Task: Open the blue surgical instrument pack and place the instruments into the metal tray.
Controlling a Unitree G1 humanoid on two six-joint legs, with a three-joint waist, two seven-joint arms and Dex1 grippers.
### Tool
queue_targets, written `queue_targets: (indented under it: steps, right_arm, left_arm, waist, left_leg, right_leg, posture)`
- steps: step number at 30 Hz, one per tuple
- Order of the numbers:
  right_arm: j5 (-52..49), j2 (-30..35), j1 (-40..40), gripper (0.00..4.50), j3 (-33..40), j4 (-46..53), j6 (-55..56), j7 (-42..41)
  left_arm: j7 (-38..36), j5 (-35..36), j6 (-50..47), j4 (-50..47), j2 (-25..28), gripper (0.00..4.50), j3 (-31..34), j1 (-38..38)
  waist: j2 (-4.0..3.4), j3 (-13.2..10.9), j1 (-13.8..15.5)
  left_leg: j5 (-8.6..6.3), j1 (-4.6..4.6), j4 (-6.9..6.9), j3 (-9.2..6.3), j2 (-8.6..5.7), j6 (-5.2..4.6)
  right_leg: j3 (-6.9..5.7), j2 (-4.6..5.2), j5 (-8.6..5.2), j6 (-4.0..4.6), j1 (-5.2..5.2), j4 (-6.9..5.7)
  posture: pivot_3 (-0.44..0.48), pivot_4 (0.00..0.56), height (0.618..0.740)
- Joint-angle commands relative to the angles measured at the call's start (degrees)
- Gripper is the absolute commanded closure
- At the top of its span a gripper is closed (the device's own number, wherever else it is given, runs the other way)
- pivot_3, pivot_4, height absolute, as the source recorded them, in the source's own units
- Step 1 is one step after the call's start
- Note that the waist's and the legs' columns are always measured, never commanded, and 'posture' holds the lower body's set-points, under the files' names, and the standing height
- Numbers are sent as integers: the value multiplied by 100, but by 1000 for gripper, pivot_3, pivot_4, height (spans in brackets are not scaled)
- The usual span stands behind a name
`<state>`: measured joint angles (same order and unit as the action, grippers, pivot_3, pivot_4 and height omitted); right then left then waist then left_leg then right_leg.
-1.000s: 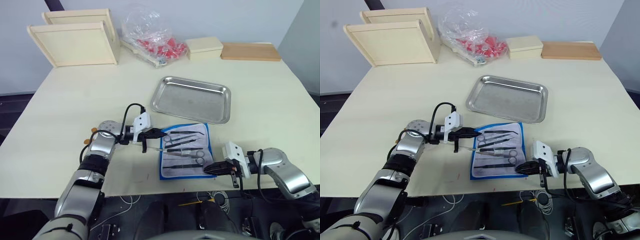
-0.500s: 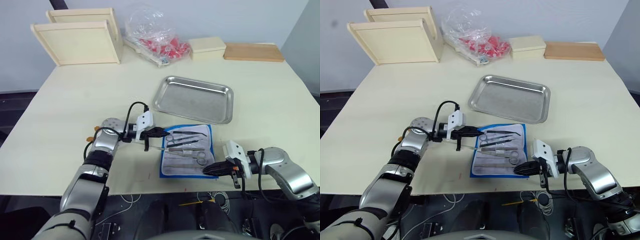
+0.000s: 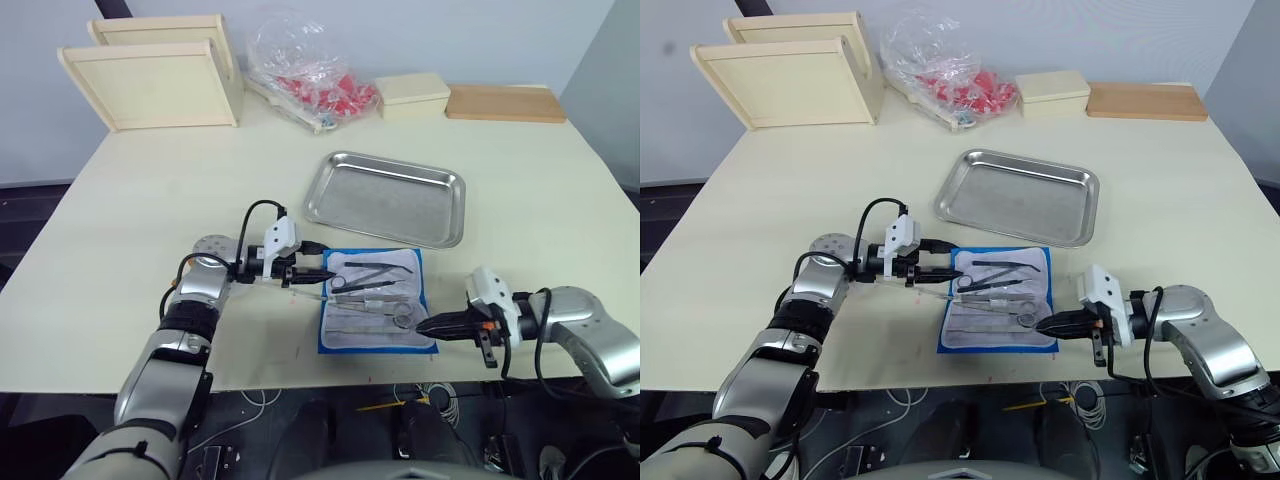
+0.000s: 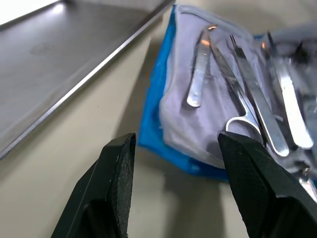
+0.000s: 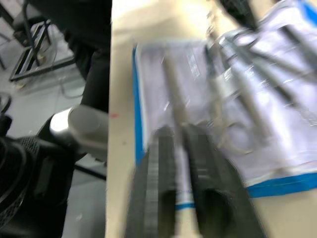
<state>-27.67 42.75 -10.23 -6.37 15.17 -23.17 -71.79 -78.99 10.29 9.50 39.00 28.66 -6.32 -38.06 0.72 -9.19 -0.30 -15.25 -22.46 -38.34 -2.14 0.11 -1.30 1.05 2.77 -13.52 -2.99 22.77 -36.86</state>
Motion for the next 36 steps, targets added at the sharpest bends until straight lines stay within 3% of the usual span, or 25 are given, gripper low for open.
queue_targets:
  steps: [1,2,3,4,6,19,24,25,36]
  right_arm:
    - [-40,-86,-125,2202,226,8,357,25]
    - [57,-144,-164,1399,211,-95,539,40]
    - [152,-190,-198,1159,187,-200,731,42]
    - [234,-222,-235,589,154,-294,882,39]
    - [443,-307,-331,80,61,-530,1244,13]
    - [991,-931,-995,80,-356,-2109,2490,-370]
    - [1090,-1128,-1109,0,-485,-2594,2604,-493]
    - [1107,-1145,-1124,0,-489,-2666,2628,-507]
    - [1443,-1252,-1257,0,-661,-3280,2845,-614]
  left_arm:
    - [-136,301,58,-323,67,1670,252,15]
    - [-184,345,55,-394,90,1670,274,34]
    - [-226,371,53,-456,107,1670,295,47]
    - [-260,396,59,-508,125,1670,311,58]
    - [-334,446,51,-608,186,1670,336,79]
    - [-994,1068,-662,-2300,996,1670,424,741]
    - [-1251,1584,-1437,-3393,1496,197,480,1293]
    - [-1247,1679,-1571,-3569,1557,80,490,1362]
    - [-938,2252,-2351,-4569,1924,80,690,1669]
  waist:
    - [0,0,-10]
    - [0,0,-10]
    - [1,0,-14]
    - [3,-1,-21]
    - [2,-1,-29]
    - [5,-6,-45]
    - [6,-8,-51]
    - [7,-9,-53]
    - [2,-12,-47]
  left_leg:
    - [0,0,0,-1,0,0]
    - [0,0,0,-1,0,0]
    - [0,0,0,-1,0,0]
    - [0,0,0,-1,0,0]
    - [0,0,0,3,0,0]
    - [0,2,2,2,7,0]
    - [0,3,1,2,9,1]
    - [0,5,3,-2,13,1]
    - [0,9,3,3,15,0]
  right_leg:
    - [-1,0,0,0,0,0]
    - [-2,-1,0,0,0,0]
    - [-2,-1,0,0,0,0]
    - [-2,-1,0,0,0,0]
    - [-1,-1,0,0,0,-1]
    - [5,-2,0,1,2,-1]
    - [6,0,0,1,2,-1]
    - [11,0,0,1,2,-2]
    - [11,-2,0,2,2,-5]
  posture:
    - [0,150,740]
    - [0,150,740]
    - [0,150,740]
    - [0,150,740]
    - [0,150,740]
    - [0,150,740]
    - [0,150,740]
    - [0,150,740]
    - [0,150,740]
